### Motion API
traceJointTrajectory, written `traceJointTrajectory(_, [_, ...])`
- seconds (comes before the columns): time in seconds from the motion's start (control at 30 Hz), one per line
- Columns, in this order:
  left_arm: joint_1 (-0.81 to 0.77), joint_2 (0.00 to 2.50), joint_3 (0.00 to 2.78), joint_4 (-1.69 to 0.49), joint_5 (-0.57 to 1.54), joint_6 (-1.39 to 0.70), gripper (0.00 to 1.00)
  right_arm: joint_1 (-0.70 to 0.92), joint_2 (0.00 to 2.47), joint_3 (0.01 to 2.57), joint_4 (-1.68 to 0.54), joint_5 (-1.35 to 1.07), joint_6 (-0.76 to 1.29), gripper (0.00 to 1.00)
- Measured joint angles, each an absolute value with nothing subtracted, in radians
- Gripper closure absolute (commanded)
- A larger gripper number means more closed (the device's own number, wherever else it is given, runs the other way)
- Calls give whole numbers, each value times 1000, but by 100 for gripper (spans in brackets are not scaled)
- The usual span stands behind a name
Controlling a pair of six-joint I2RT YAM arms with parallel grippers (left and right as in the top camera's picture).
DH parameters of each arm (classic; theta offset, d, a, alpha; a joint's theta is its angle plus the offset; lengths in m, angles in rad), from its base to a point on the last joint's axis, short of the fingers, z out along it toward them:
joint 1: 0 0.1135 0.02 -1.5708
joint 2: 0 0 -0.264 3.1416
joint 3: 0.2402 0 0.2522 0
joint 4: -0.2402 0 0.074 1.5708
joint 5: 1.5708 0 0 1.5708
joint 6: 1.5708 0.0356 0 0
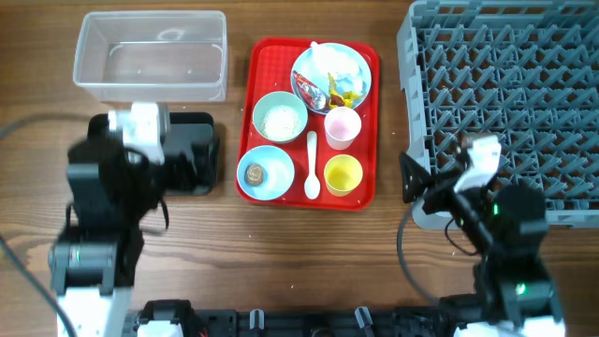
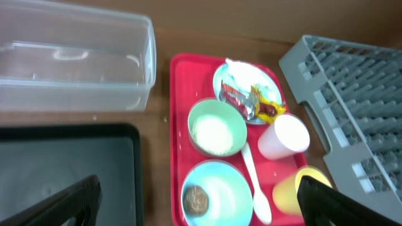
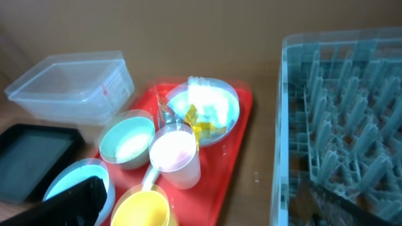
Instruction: Sort waste into correct bins and load items into the dishwasher rack
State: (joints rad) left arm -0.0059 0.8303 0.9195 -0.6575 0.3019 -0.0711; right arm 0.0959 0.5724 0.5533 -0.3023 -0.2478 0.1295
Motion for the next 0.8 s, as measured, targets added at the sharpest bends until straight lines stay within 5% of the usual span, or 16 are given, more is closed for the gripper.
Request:
traceJointTrajectory(0.17, [-196, 1299, 1232, -841, 305, -49, 0, 96, 1047, 822, -534, -260, 125, 0])
traceJointTrajectory(0.4, [-411, 1691, 1237, -807, 309, -46, 0, 96, 1202, 827, -546, -262, 125, 4])
traceJointTrajectory(0.47, [-429, 1738, 1237, -807, 309, -45, 23, 96, 1203, 827, -546, -262, 117, 13])
traceJointTrajectory(0.5, [-442, 1770, 1237, -808, 309, -43, 44, 96, 1203, 827, -546, -262, 111, 17])
traceJointTrajectory(0.8, [-480, 1882, 1237, -802, 260, -38, 65, 96, 1203, 827, -546, -257, 91, 19])
